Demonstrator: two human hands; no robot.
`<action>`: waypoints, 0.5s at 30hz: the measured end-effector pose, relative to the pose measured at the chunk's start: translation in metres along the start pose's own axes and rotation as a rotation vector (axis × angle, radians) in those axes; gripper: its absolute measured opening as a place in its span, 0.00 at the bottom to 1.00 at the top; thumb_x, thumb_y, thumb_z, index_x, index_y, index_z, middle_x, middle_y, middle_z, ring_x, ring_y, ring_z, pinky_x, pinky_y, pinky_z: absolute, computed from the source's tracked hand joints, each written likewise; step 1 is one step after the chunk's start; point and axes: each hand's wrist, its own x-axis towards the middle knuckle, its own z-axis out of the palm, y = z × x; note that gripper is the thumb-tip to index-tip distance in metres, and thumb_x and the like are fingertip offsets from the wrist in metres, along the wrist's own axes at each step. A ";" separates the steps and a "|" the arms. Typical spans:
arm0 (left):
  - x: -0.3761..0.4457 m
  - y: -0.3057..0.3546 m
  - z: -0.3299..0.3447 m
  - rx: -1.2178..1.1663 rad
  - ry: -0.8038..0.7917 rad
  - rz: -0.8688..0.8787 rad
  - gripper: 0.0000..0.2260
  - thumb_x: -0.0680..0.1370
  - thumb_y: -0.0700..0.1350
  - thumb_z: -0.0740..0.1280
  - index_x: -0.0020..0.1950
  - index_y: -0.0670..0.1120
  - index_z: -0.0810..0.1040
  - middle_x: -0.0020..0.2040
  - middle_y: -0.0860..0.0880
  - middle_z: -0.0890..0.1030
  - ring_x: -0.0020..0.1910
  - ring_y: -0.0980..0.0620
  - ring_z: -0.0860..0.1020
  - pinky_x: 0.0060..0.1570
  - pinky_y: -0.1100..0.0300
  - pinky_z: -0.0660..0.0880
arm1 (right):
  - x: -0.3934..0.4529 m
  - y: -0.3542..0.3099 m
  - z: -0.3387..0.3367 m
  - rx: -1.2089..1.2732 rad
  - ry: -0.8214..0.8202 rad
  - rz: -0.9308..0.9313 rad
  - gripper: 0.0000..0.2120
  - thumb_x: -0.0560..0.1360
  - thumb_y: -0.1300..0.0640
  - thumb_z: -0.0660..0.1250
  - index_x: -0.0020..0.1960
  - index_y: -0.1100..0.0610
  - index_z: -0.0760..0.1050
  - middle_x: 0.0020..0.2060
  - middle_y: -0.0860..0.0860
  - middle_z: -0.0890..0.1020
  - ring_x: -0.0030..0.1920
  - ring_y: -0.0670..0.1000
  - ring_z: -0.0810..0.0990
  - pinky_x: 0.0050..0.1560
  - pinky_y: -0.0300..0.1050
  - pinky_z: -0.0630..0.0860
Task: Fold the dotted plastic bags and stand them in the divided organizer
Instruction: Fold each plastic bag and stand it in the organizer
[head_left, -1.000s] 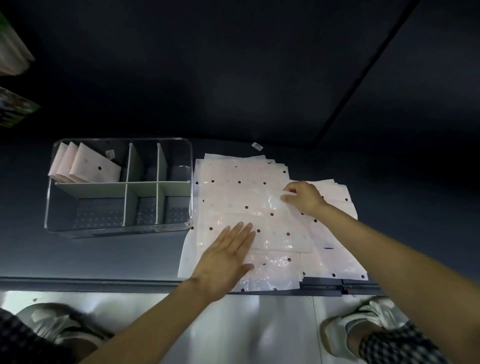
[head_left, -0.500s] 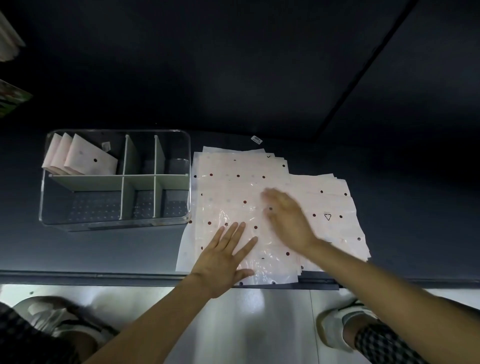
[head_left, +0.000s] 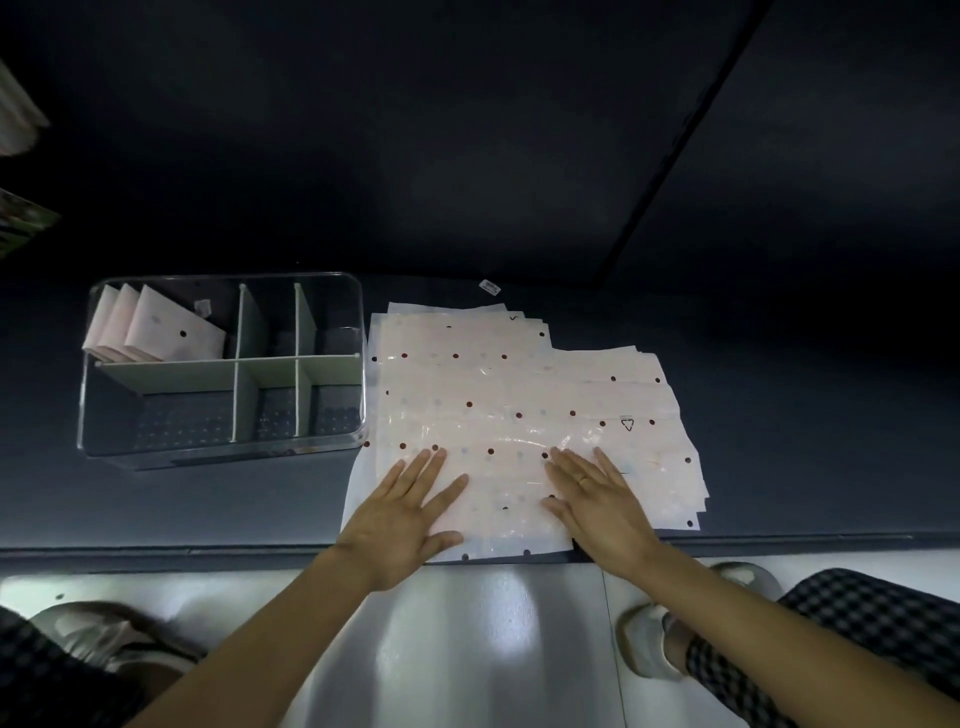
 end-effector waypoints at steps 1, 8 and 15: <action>0.000 0.001 0.000 -0.012 0.003 -0.006 0.30 0.73 0.68 0.33 0.72 0.58 0.32 0.74 0.48 0.31 0.71 0.46 0.27 0.68 0.48 0.26 | 0.007 -0.003 -0.007 0.012 0.093 -0.009 0.22 0.75 0.47 0.67 0.62 0.60 0.76 0.65 0.54 0.75 0.64 0.51 0.75 0.70 0.52 0.64; 0.002 0.006 -0.004 -0.106 0.038 -0.068 0.34 0.72 0.68 0.34 0.77 0.58 0.44 0.74 0.51 0.32 0.73 0.52 0.30 0.69 0.58 0.29 | 0.029 -0.006 -0.009 0.047 0.250 -0.181 0.08 0.62 0.58 0.79 0.36 0.56 0.80 0.36 0.49 0.82 0.34 0.51 0.80 0.32 0.38 0.77; 0.005 0.007 -0.013 -0.216 0.045 -0.127 0.25 0.79 0.63 0.48 0.76 0.59 0.55 0.78 0.52 0.47 0.76 0.53 0.45 0.74 0.57 0.40 | 0.036 0.000 -0.006 0.415 0.051 0.090 0.07 0.76 0.55 0.67 0.50 0.56 0.82 0.50 0.47 0.80 0.53 0.49 0.76 0.49 0.40 0.73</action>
